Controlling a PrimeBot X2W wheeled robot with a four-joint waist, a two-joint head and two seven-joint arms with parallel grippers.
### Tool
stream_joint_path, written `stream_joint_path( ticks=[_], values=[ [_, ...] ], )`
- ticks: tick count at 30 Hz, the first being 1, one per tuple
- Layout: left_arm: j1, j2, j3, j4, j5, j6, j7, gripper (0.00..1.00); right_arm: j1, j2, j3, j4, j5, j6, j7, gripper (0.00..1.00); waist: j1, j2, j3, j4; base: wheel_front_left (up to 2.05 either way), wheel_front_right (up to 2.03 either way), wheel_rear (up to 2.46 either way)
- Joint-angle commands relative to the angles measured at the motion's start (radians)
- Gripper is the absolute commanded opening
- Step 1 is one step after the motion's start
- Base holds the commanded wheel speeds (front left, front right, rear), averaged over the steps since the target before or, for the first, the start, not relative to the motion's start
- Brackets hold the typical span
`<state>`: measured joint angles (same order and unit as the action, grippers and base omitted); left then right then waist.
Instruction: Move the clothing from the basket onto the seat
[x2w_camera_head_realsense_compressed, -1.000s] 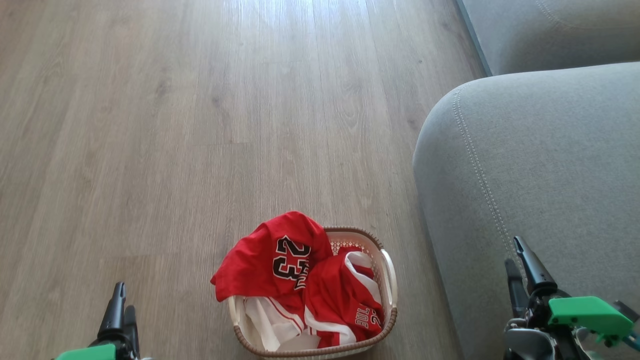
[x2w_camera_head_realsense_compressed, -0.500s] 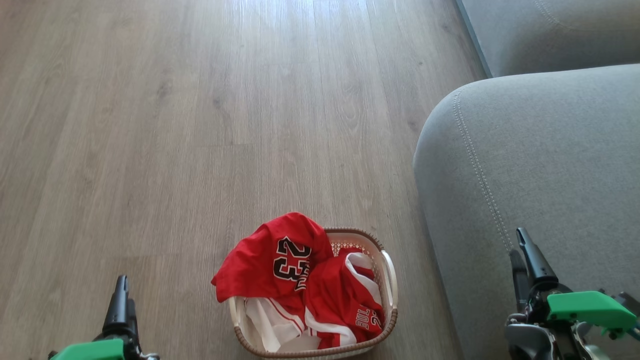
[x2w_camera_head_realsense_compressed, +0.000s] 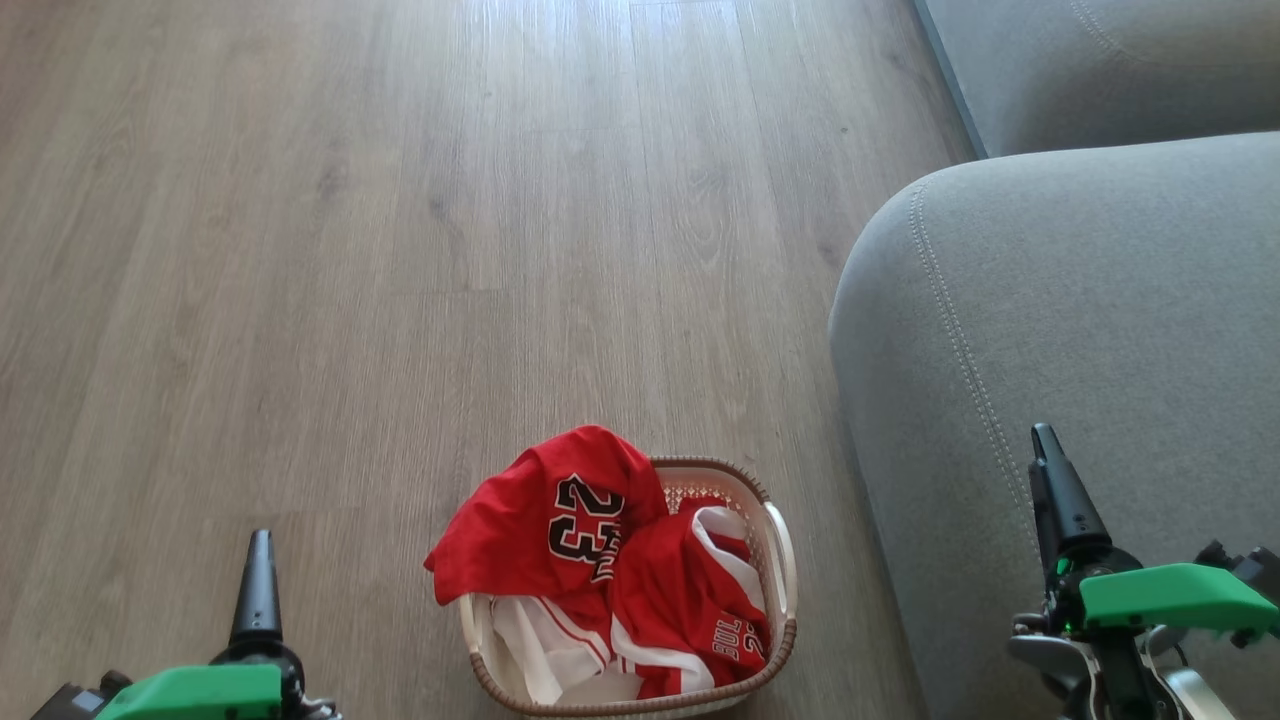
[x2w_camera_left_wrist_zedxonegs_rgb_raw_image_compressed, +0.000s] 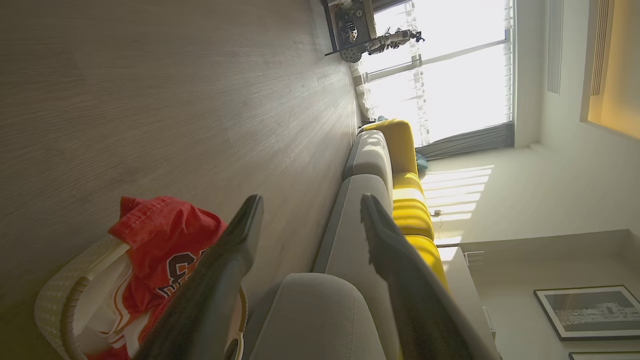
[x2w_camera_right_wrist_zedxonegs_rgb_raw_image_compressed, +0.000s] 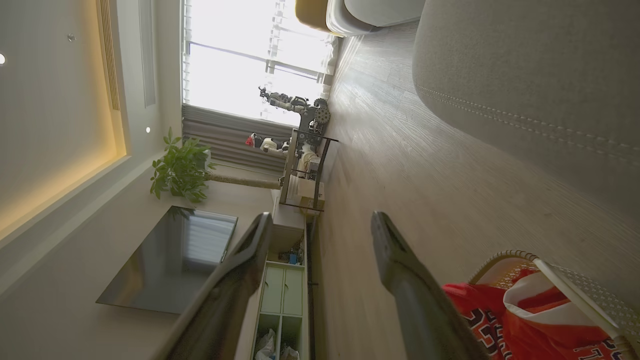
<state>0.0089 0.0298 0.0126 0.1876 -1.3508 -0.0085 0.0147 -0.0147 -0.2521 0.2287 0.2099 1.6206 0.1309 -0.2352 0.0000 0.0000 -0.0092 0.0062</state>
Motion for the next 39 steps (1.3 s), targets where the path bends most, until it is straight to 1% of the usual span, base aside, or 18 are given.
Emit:
stream_joint_path(
  ticks=[1,5,6,16,27,39],
  values=[
    [-0.024,0.010,0.000,-0.044,0.034,0.001,-0.011,1.00,-0.032,-0.002,-0.015,-0.044,-0.042,0.000,-0.007,1.00,0.0000,0.0000,0.000,0.000,0.00,0.00,0.00],
    [-0.024,0.010,-0.013,-0.055,0.100,0.005,-0.023,1.00,-0.029,0.008,-0.023,-0.060,-0.118,0.000,-0.008,1.00,0.0000,0.0000,0.000,0.002,0.00,0.00,0.00],
    [-0.024,0.010,-0.013,-0.055,0.100,0.005,-0.023,1.00,-0.029,0.008,-0.023,-0.060,-0.118,0.000,-0.008,1.00,0.0000,0.0000,0.000,0.002,0.00,0.00,0.00],
    [-0.020,0.012,-0.041,-0.066,0.276,0.014,-0.053,1.00,-0.019,0.030,-0.048,-0.079,-0.310,0.000,-0.010,1.00,0.0000,0.0000,-0.002,0.003,0.00,0.00,0.00],
    [-0.008,0.013,-0.055,-0.052,0.468,0.023,-0.085,1.00,-0.009,0.055,-0.077,-0.067,-0.495,0.000,-0.013,1.00,0.0000,0.0000,-0.006,0.004,0.00,0.00,0.00],
    [0.007,0.015,-0.065,-0.045,0.634,0.029,-0.121,1.00,-0.001,0.082,-0.110,-0.052,-0.683,0.000,-0.015,1.00,0.0000,0.0000,-0.013,0.007,0.00,0.00,0.00]
  ],
)
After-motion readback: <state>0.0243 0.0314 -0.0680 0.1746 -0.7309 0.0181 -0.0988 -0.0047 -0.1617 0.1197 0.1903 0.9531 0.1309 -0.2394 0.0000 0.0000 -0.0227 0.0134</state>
